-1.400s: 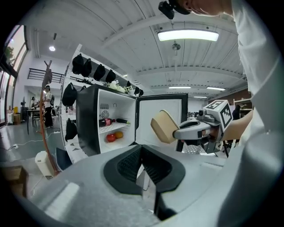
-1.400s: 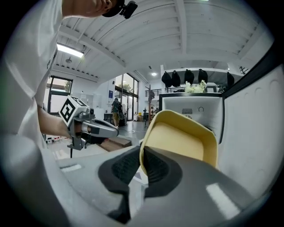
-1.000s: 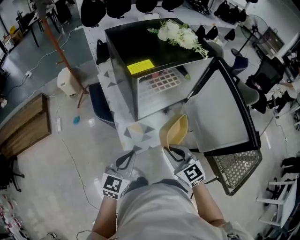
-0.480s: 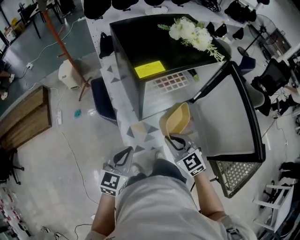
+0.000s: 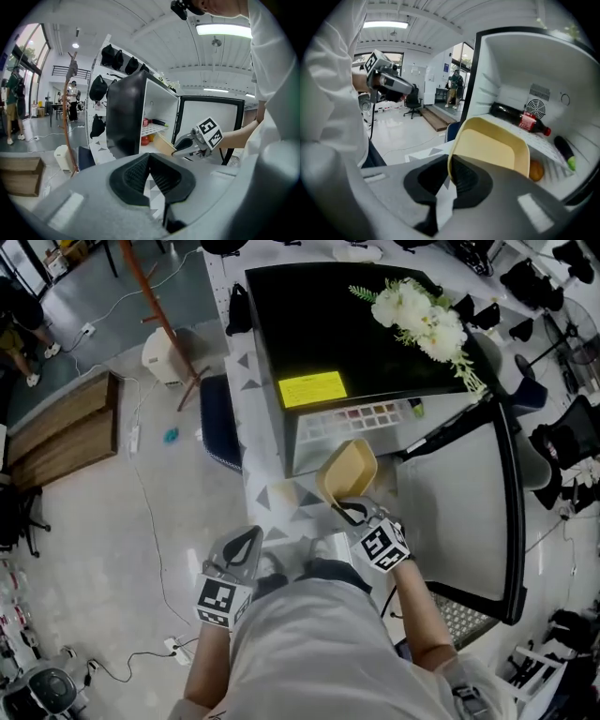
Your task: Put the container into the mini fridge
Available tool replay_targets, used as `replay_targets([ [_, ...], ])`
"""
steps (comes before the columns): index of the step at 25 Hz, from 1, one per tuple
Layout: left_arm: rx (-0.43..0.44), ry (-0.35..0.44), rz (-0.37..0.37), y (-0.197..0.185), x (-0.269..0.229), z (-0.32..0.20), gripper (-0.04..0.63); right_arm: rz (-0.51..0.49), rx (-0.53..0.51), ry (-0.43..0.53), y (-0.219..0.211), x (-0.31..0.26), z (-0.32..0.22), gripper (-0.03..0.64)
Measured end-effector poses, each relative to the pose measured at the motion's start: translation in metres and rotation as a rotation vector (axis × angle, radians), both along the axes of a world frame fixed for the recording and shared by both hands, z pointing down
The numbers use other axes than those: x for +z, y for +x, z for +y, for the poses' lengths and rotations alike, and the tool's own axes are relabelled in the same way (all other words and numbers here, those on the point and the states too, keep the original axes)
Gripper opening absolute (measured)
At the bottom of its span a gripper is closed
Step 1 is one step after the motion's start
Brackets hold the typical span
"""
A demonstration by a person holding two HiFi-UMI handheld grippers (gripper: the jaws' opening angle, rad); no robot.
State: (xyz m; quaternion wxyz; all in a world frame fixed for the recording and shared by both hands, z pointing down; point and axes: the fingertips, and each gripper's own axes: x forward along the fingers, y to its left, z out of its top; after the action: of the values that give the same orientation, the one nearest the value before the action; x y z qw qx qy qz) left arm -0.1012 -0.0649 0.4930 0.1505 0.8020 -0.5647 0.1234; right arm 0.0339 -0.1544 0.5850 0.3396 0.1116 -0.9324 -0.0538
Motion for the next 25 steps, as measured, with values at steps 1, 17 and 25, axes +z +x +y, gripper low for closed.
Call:
replay_targets([
  [1,-0.020,-0.007,-0.004,-0.001,0.001,0.001,0.003,0.030,-0.027,0.004,0.000,0.008,-0.004,0.021],
  [17,-0.239,-0.076,-0.006,-0.008,0.013,0.027,0.003,0.340,-0.300,0.194,-0.022,0.095,-0.054,0.023],
  [25,-0.297,-0.086,-0.006,-0.009,0.013,0.038,0.003,0.399,-0.347,0.263,-0.037,0.113,-0.079,0.025],
])
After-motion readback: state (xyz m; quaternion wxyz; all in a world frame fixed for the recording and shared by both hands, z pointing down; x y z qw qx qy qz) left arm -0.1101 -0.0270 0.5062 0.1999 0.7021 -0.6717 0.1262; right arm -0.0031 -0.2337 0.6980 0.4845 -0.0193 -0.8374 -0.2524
